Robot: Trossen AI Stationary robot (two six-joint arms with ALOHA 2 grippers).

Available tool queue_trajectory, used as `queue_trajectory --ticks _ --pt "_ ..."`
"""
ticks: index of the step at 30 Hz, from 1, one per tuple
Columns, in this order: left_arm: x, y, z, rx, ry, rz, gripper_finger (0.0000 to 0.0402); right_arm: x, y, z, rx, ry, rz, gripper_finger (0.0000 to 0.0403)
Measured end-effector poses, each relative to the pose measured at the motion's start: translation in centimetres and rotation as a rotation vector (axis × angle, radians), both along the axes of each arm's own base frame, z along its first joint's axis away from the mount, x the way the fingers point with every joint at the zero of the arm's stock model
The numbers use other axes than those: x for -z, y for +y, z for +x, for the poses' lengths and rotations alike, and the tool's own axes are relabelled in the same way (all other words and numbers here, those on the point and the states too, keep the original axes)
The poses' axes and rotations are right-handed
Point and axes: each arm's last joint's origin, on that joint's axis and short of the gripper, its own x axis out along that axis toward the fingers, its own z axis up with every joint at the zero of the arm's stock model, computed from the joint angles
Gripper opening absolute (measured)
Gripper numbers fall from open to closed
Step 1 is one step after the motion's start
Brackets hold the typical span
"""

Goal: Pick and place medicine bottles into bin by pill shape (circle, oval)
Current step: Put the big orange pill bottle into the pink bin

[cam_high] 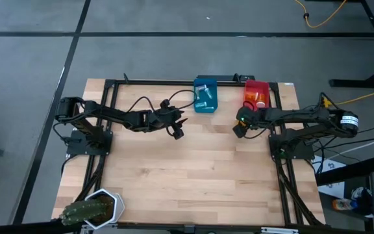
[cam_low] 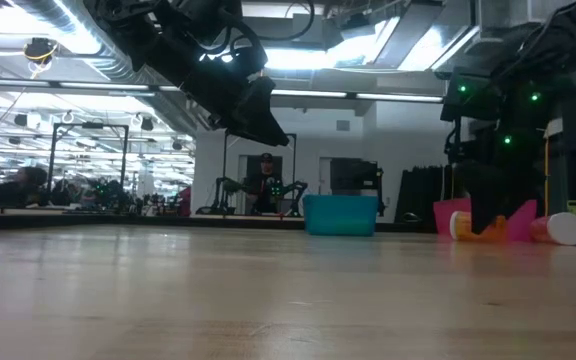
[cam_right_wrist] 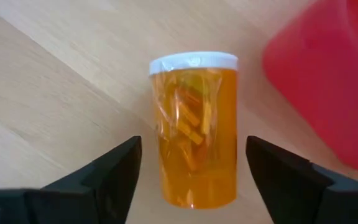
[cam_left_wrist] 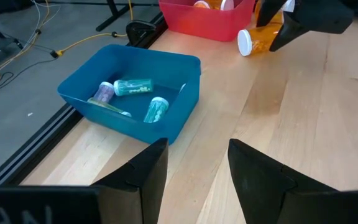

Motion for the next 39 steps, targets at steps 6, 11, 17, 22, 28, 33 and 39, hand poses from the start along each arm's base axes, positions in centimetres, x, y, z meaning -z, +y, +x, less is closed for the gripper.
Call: queue_trajectory --ticks 6,11,17,22,28,33,39 --pt "0.0 0.0 0.0 0.000 0.000 0.000 0.0163 0.0 0.0 0.0 0.025 -0.010 0.012 0.0231" --pt "0.0 0.0 0.0 0.000 0.000 0.000 0.0163 0.0 0.1 0.0 0.040 -0.023 0.026 0.0178" --pt "0.0 0.0 0.0 0.000 0.000 0.000 0.0163 -0.1 0.6 0.6 -0.026 -0.075 0.063 0.0169" --pt "0.0 0.0 0.0 0.000 0.000 0.000 0.0163 -0.3 0.9 1.4 -0.065 -0.138 0.062 0.0181" --pt "0.0 0.0 0.0 0.000 0.000 0.000 0.0163 -1.3 1.0 2.4 -0.131 -0.266 0.012 0.0175" --pt "0.0 0.0 0.0 0.000 0.000 0.000 0.0163 -3.1 0.8 2.5 -0.154 -0.382 -0.106 0.0177" --pt "0.0 0.0 0.0 0.000 0.000 0.000 0.0163 -5.4 0.8 1.5 -0.141 -0.458 -0.248 0.0178"
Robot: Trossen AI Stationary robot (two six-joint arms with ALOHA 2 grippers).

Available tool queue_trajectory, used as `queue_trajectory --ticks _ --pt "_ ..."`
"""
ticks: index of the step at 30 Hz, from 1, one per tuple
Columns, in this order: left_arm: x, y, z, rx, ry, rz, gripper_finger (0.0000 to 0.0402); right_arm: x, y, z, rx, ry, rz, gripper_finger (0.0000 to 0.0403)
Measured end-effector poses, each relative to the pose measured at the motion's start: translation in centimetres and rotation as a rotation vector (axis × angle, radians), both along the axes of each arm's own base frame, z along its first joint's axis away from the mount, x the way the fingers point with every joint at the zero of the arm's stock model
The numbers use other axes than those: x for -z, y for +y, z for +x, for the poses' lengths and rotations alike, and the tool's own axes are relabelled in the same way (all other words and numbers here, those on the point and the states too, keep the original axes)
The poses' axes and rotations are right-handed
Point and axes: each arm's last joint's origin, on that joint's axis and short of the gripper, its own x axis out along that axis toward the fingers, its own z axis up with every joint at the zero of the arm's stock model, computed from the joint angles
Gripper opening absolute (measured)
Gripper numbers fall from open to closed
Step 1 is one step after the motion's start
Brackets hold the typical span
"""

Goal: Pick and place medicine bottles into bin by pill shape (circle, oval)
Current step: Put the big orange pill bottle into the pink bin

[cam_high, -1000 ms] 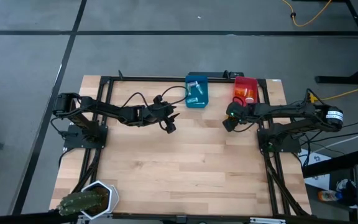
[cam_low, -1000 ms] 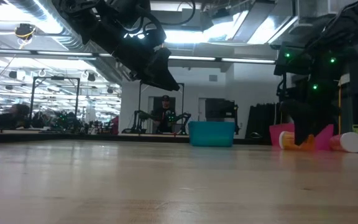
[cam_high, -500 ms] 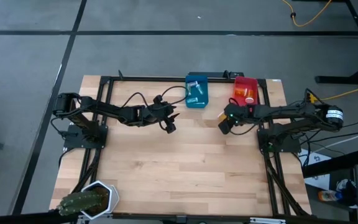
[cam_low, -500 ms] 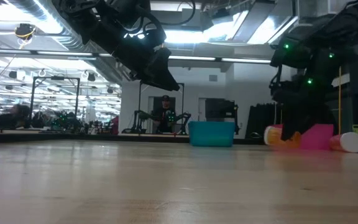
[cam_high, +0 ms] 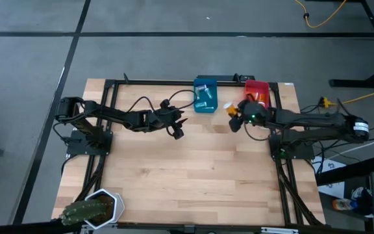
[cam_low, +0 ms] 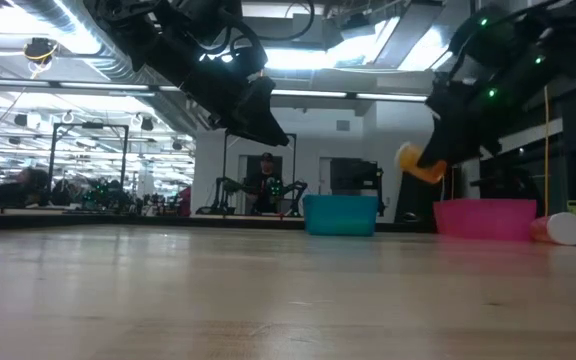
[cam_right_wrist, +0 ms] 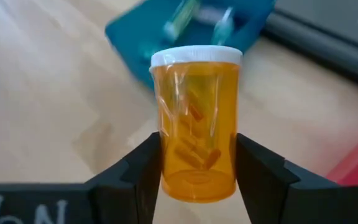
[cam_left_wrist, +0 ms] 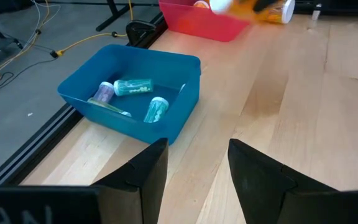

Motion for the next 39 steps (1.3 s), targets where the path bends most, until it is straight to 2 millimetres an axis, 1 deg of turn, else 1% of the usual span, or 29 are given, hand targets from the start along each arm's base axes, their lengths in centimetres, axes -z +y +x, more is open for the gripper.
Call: queue_trajectory --ticks 4,8,12,15,24,31,39 --pt "0.0 0.0 0.0 0.001 0.000 0.000 0.0163 -1.4 0.0 -0.9 0.048 -0.049 -0.087 0.0178" --pt "0.0 0.0 0.0 0.000 0.000 0.000 0.0163 -2.4 -0.1 -1.8 0.173 -0.075 -0.194 0.0178" --pt "0.0 0.0 0.0 0.000 0.000 0.000 0.0163 -2.8 -0.4 -2.4 0.327 -0.051 -0.304 0.0178" --pt "0.0 0.0 0.0 0.000 0.000 0.000 0.0163 -2.7 -0.7 -2.8 0.419 -0.007 -0.352 0.0178" --pt "0.0 0.0 0.0 0.000 0.000 0.000 0.0163 -1.3 -2.2 -4.7 0.600 0.108 -0.277 0.0178" --pt "0.0 0.0 0.0 0.000 -0.001 0.000 0.0163 -0.7 -3.7 -5.3 0.617 0.108 -0.149 0.0178" --pt "0.0 0.0 0.0 0.000 -0.001 0.000 0.0163 1.0 -5.6 -5.6 0.653 0.155 0.018 0.0178"
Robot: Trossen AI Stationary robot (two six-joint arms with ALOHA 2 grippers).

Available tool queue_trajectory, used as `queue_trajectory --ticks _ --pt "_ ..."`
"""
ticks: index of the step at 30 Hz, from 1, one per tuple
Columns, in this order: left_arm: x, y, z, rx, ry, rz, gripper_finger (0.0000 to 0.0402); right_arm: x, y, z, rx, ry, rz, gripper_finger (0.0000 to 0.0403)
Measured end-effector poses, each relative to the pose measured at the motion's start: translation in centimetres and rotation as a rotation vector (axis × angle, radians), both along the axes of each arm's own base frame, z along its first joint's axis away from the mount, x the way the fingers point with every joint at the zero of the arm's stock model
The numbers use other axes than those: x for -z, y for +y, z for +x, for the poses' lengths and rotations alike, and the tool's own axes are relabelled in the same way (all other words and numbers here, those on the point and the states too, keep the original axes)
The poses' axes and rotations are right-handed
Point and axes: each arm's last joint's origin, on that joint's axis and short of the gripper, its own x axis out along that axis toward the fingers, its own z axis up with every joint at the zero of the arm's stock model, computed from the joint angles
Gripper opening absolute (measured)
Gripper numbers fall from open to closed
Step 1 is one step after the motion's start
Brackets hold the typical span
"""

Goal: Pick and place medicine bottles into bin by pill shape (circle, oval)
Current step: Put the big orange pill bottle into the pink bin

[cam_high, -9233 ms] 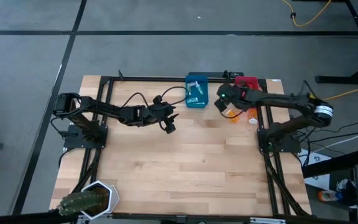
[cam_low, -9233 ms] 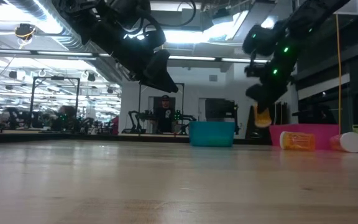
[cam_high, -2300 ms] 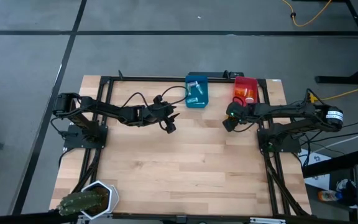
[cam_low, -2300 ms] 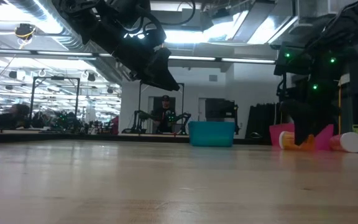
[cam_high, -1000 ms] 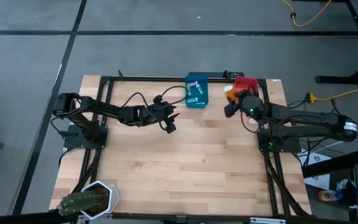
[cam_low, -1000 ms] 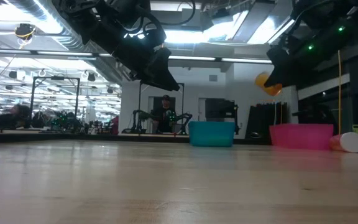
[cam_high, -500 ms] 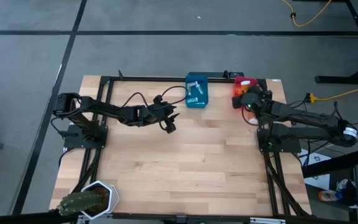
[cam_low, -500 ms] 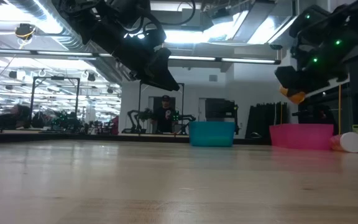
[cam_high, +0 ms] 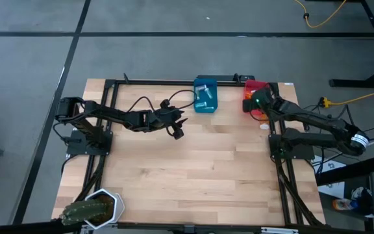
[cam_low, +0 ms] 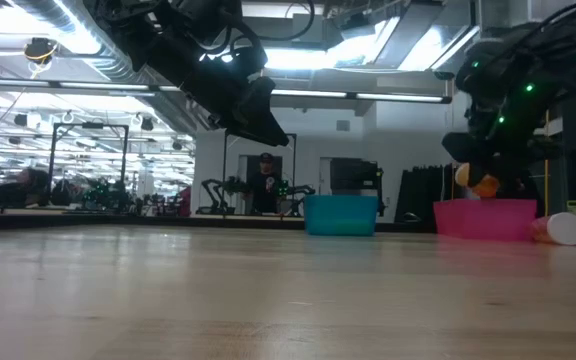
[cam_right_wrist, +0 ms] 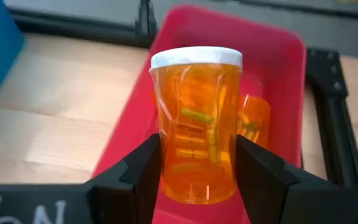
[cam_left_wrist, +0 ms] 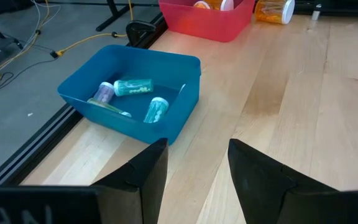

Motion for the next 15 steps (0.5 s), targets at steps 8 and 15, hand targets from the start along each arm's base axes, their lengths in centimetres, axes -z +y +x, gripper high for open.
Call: queue_trajectory --ticks 8,15 --pt "0.0 0.0 0.0 0.000 0.000 0.000 0.0163 1.4 -1.3 0.2 0.039 0.034 0.054 0.0179" --pt "0.0 0.0 0.0 0.000 0.000 0.000 0.0163 1.9 -1.4 0.4 0.018 0.079 0.077 0.0202"
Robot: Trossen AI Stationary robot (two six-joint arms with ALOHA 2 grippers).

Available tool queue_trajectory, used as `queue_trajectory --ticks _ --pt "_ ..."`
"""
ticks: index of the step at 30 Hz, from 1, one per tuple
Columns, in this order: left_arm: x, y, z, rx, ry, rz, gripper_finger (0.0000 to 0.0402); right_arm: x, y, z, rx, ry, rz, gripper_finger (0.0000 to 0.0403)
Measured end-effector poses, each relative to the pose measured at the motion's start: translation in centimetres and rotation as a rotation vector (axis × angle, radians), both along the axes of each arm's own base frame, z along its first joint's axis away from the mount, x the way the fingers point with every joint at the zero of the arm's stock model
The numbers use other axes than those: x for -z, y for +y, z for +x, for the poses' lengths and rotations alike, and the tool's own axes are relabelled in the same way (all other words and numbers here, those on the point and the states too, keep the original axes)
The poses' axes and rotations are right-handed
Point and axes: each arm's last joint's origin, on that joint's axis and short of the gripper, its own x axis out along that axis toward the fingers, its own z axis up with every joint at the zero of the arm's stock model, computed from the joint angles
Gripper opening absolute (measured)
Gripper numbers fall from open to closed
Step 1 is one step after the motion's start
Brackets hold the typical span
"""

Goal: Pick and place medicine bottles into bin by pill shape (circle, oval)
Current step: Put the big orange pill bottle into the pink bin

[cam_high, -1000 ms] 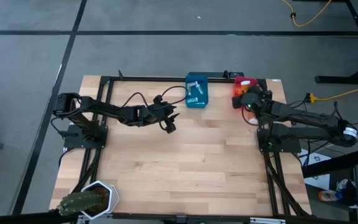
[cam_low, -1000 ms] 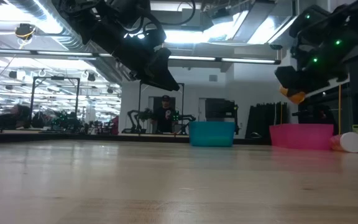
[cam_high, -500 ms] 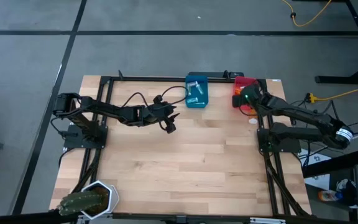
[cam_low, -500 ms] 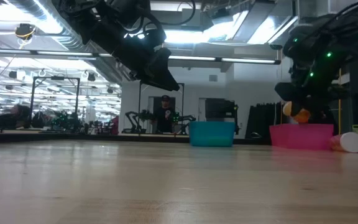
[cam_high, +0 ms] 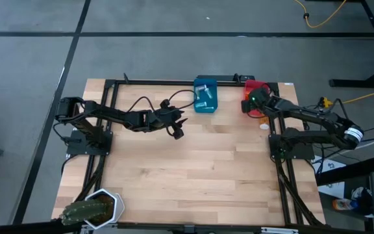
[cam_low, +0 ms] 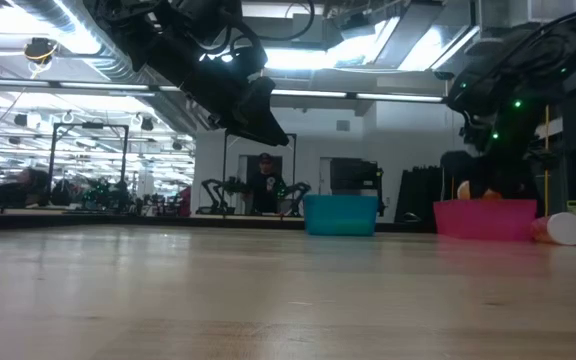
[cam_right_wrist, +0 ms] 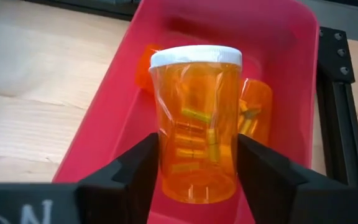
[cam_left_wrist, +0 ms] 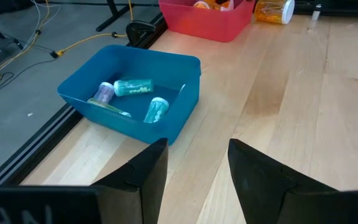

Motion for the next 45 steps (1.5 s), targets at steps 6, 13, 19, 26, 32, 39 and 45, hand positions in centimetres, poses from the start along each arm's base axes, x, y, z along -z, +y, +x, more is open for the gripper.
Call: queue_trajectory --ticks 6,13,19,26,32,39,45 --pt "0.0 0.0 0.0 0.000 0.000 0.000 0.0163 0.2 0.0 0.0 -0.003 0.010 0.008 0.0213" --pt "0.0 0.0 0.0 0.000 0.000 0.000 0.0163 0.2 0.0 0.1 -0.024 0.027 0.008 0.0215" --pt "0.0 0.0 0.0 0.000 0.000 0.000 0.0163 0.0 -0.2 0.2 -0.048 0.034 -0.012 0.0215" --pt "0.0 0.0 0.0 0.000 0.000 0.000 0.0163 -1.0 -1.1 1.3 -0.144 -0.032 -0.134 0.0215" --pt "0.0 0.0 0.0 0.000 0.000 0.000 0.0163 -0.9 -1.0 1.2 -0.140 -0.019 -0.126 0.0215" --pt "0.0 0.0 0.0 0.000 0.000 0.000 0.0163 -0.4 -0.6 0.7 -0.106 0.013 -0.059 0.0215" --pt "0.0 0.0 0.0 0.000 0.000 0.000 0.0163 -0.1 -0.3 0.2 -0.078 0.079 -0.039 0.0215"
